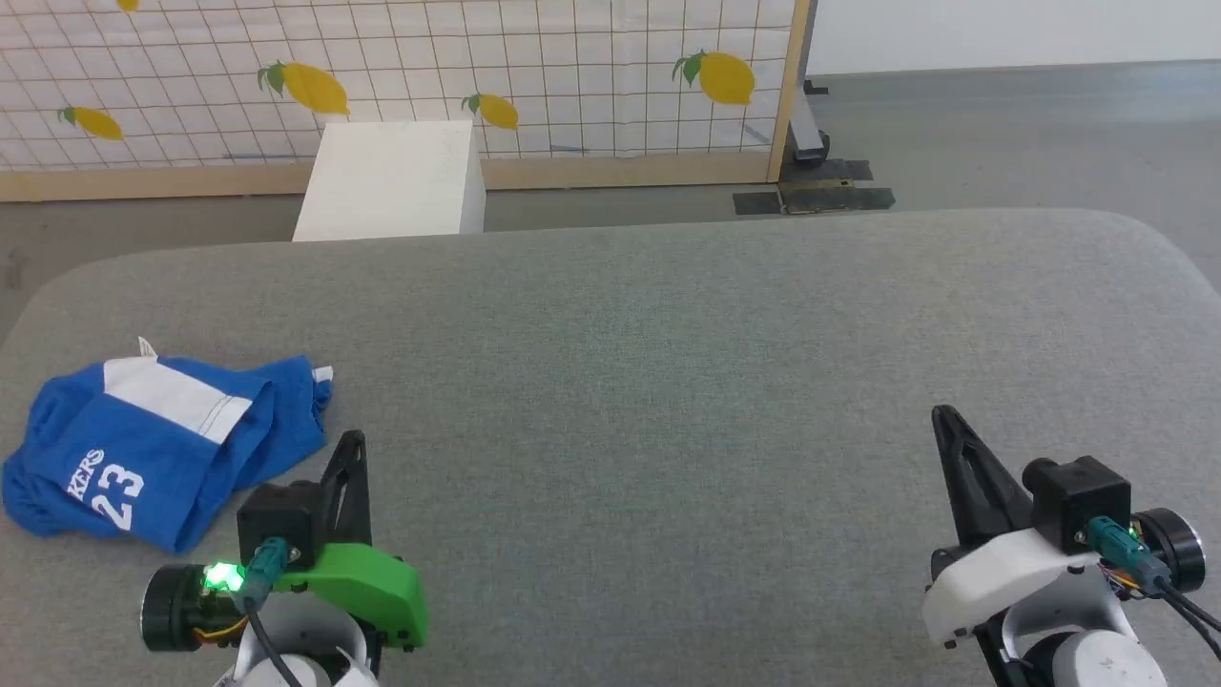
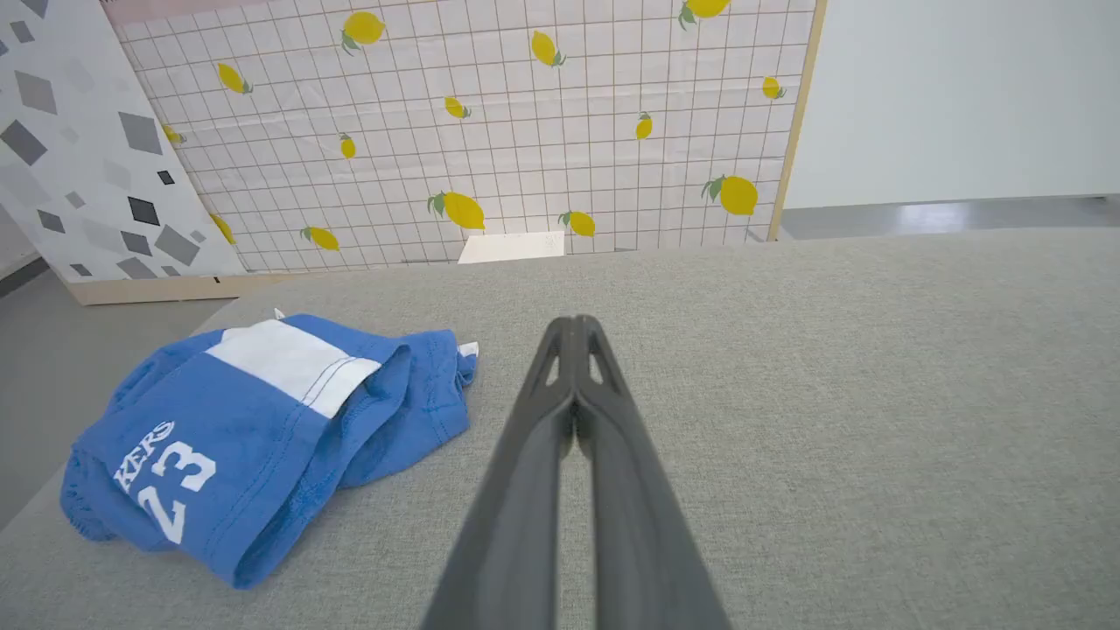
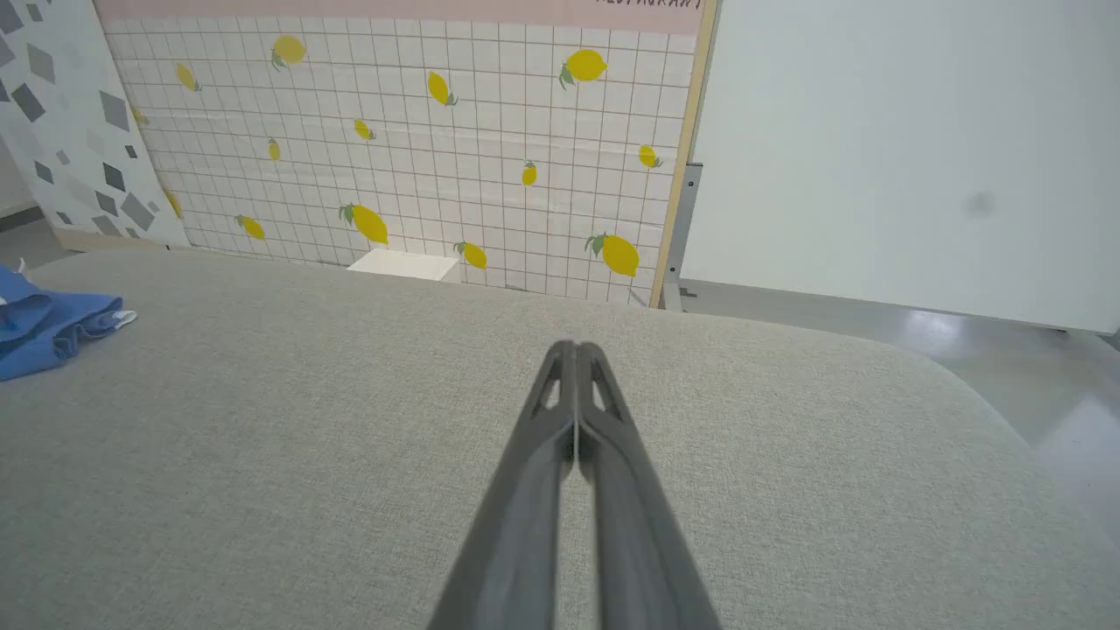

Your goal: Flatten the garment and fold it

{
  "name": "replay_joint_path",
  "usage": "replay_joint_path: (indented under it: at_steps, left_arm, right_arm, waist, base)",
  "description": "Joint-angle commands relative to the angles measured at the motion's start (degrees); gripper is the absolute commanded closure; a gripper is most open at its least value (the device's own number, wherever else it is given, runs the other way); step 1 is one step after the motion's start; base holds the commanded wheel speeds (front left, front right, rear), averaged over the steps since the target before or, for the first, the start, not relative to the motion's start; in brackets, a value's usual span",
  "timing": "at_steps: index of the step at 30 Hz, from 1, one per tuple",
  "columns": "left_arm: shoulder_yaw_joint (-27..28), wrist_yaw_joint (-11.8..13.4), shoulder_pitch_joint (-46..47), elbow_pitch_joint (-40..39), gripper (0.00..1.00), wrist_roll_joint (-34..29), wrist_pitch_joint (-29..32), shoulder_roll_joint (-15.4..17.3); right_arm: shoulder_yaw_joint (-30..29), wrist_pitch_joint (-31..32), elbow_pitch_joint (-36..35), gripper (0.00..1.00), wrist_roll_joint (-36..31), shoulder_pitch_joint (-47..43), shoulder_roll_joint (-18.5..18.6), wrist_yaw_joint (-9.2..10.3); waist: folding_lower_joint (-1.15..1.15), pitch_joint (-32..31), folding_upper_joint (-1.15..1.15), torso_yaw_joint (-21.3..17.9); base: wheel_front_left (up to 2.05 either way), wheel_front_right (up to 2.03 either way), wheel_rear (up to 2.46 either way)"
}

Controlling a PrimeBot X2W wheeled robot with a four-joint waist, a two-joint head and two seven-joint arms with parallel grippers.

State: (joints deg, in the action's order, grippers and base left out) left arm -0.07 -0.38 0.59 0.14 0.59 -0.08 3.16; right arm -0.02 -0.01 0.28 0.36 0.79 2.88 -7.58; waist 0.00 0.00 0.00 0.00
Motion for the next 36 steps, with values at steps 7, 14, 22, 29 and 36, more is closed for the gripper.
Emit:
replay_joint_path:
  at_steps: [7, 14, 22, 29, 36]
  left_arm:
    - [0.07, 0.38, -0.59, -0.14, 1.00, -0.59, 0.08, -0.28]
    - [0.07, 0.38, -0.59, -0.14, 1.00, -0.59, 0.08, -0.28]
    - [0.07, 0.38, -0.59, -0.14, 1.00, -0.59, 0.08, -0.28]
    - [0.07, 0.38, -0.59, -0.14, 1.00, -0.59, 0.08, -0.28]
    - [0.07, 0.38, -0.59, -0.14, 1.00, -0.59, 0.08, -0.28]
  right_arm:
    - [0.02, 0.01, -0.28, 1.00, -0.36, -0.79, -0.01, 0.09]
    - [0.02, 0.01, -0.28, 1.00, -0.36, -0.79, -0.01, 0.09]
    - [0.02, 0.01, -0.28, 1.00, -0.36, -0.79, -0.01, 0.09]
    - [0.02, 0.01, -0.28, 1.00, -0.36, -0.79, -0.01, 0.09]
    - [0.02, 0.01, -0.28, 1.00, -0.36, -0.79, -0.01, 0.09]
  waist:
    - [0.00, 0.00, 0.00, 0.00]
    - [0.00, 0.00, 0.00, 0.00]
    - [0.00, 0.00, 0.00, 0.00]
    - [0.00, 0.00, 0.00, 0.00]
    - [0.00, 0.00, 0.00, 0.00]
  base:
    - [0.00, 0.00, 0.00]
    - [0.00, 0.00, 0.00]
    - [0.00, 0.00, 0.00]
    - [0.00, 0.00, 0.00]
    - [0.00, 0.00, 0.00]
